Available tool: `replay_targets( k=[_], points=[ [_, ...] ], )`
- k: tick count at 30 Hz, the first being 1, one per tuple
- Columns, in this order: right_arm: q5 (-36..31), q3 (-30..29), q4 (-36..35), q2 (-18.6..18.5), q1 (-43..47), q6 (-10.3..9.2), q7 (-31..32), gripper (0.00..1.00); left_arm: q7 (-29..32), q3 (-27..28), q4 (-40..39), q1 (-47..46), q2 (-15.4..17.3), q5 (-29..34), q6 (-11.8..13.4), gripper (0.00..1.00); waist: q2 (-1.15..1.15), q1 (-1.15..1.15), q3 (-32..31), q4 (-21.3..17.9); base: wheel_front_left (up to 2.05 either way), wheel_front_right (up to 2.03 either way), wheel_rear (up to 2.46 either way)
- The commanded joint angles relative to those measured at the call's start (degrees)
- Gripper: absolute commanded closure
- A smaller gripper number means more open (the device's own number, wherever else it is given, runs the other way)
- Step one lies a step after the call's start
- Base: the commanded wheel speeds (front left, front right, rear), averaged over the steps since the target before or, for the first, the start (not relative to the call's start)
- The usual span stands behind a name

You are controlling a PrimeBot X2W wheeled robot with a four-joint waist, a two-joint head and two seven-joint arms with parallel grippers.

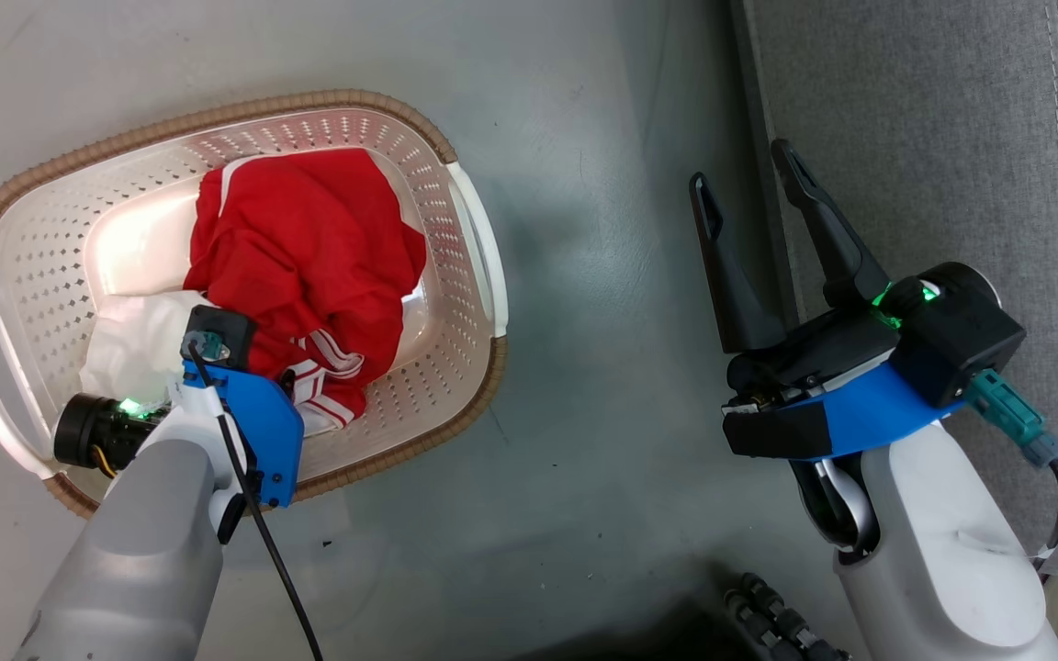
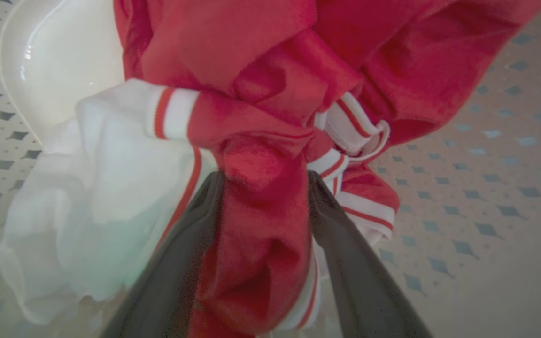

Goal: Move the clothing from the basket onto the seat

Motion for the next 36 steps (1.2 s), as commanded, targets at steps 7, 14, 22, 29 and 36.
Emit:
replay_targets(
  k=[7, 14, 22, 29, 36],
  points=[
    [0.4, -0.3, -0.6, -0.1, -1.3, 0.03, -0.4, 0.00, -2.9, -0.5, 2.3, -1.4, -0.6, -0.7, -0.1, 1.00, 0.00, -0.01, 0.2, -0.1, 0.00, 0.00, 0.00],
    [0.7, 0.1, 0.4, -0.1, -1.4, 0.03, -0.4, 0.00, -6.3, -1.1, 4.2, -0.8, -1.6, -2.0, -0.4, 1.00, 0.00, -0.01, -2.1, 0.4, 0.00, 0.00, 0.00],
    [0.7, 0.2, 4.8, -0.1, 0.4, 0.02, -0.3, 0.00, -12.7, -2.1, 5.1, 3.3, -4.4, -4.2, -0.5, 1.00, 0.00, -0.01, -15.8, 3.0, 0.00, 0.00, 0.00],
    [0.1, 0.0, 10.1, -0.1, 4.6, 0.03, -0.3, 0.00, -16.3, -7.0, -0.5, 7.9, -6.9, -9.1, -0.4, 1.00, 0.00, -0.01, -30.6, 7.4, 0.00, 0.00, 0.00],
    [1.6, 0.5, 13.6, -0.1, 9.1, 0.03, 0.3, 0.00, -13.6, -12.9, -8.9, 6.2, -8.0, -15.7, -0.4, 1.00, 0.00, -0.01, -41.8, 10.4, 0.00, 0.00, 0.00]
  ],
)
